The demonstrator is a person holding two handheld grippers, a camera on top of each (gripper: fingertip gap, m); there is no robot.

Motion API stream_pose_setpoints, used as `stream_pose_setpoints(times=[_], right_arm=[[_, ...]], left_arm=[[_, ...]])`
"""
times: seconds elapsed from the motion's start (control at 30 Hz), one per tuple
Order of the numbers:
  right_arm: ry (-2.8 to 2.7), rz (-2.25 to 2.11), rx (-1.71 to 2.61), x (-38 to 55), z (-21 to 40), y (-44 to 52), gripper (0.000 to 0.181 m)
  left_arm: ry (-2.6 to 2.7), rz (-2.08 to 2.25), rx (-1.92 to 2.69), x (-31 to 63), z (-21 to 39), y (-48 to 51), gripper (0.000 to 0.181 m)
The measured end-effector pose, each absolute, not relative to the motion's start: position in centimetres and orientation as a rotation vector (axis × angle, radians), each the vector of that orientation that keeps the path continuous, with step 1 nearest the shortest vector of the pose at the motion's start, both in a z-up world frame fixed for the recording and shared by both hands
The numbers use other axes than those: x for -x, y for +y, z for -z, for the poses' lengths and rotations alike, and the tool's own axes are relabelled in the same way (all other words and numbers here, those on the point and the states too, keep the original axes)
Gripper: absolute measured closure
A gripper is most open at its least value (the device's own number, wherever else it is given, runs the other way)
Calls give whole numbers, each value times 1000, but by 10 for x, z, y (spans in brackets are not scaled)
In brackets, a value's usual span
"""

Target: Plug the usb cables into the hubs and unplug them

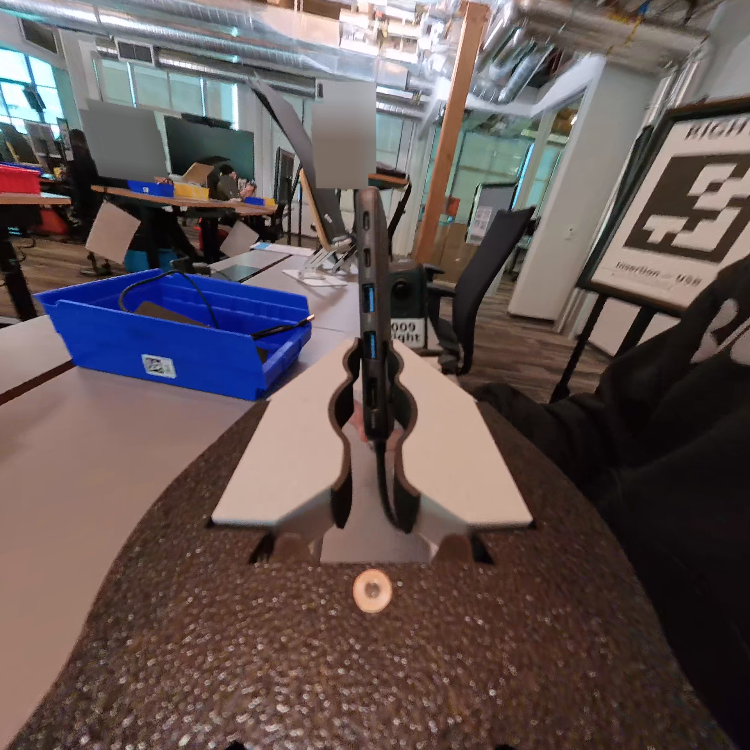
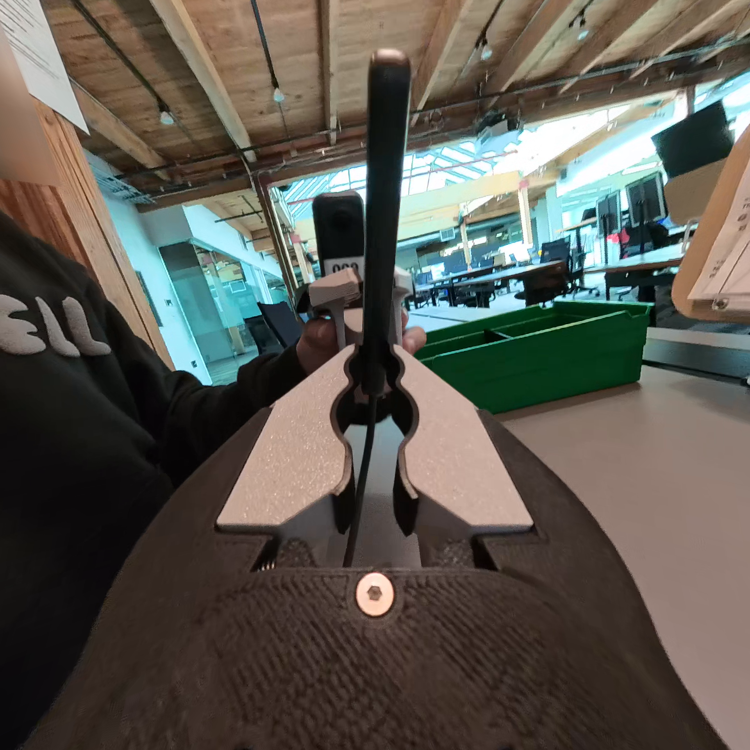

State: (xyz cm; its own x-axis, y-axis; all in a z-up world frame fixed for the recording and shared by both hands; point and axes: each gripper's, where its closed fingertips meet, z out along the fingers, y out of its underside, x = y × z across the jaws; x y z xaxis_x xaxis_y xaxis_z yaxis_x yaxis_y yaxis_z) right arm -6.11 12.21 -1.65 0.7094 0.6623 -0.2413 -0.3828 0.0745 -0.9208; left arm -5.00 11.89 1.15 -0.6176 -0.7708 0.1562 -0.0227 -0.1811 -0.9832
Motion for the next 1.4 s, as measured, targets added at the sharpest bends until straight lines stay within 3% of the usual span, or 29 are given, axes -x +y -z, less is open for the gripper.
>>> stream_pose_setpoints(times=[0.17,0.37,0.4,0.43,0.47,0.57,0.73,0.77,0.9,1.17,1.4], right_arm=[[-324,-900,1405,61,30,107,171],[-445,-867,1670,74,57,109,170],[-457,-847,1692,76,58,111,171],[-447,-799,1718,74,60,115,170],[-418,-748,1745,69,63,120,170],[-280,-515,1747,46,62,134,161],[-174,61,1591,27,41,144,110],[-204,174,1574,27,41,145,108],[-180,347,1556,13,47,151,105],[-222,231,1437,20,49,150,128],[-196,172,1380,19,49,150,135]], left_arm=[[1556,1557,930,54,-20,148,151],[1796,1627,1051,48,-9,124,129],[1831,1650,1079,46,-4,118,134],[1850,1670,1104,43,0,115,157],[1845,1702,1124,41,2,113,168],[1664,1788,1283,26,6,129,172],[954,2168,1619,11,4,187,173],[816,2241,1661,10,5,196,173],[575,2411,1788,6,17,200,173],[381,2509,1861,3,26,198,173],[346,2537,1911,-6,33,187,172]])
